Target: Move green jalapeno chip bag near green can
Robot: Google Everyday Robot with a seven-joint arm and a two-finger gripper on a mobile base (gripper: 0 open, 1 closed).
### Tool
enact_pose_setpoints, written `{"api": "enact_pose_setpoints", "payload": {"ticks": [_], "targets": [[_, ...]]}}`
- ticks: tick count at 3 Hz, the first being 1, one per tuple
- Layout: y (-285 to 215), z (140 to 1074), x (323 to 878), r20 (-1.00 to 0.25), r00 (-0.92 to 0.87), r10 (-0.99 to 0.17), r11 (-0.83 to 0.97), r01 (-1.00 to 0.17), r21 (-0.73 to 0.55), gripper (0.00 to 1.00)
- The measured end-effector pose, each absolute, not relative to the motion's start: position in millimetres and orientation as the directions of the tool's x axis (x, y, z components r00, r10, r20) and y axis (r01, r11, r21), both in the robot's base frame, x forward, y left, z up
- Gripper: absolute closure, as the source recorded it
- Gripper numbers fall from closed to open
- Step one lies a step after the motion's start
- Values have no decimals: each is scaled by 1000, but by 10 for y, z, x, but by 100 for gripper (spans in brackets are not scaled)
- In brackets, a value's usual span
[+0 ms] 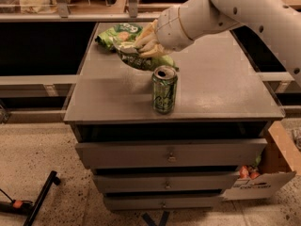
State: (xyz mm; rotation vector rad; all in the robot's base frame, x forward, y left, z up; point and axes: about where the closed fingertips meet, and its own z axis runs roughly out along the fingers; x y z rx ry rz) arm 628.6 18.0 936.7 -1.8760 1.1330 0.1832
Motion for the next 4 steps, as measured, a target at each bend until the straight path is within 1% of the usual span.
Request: {"api": "enact_pose_setpoints", "payload": {"ticks": [1, 2, 3, 4], "targets": [[151, 9466, 6312, -511, 560, -652, -156, -759, -633, 14], [21, 9671, 6307, -474, 540, -695, -121, -739, -663, 0], [113, 9791, 6372, -448, 569, -689, -147, -716, -683, 0], [114, 9791, 6372, -448, 569, -689, -147, -716, -683, 0]]}}
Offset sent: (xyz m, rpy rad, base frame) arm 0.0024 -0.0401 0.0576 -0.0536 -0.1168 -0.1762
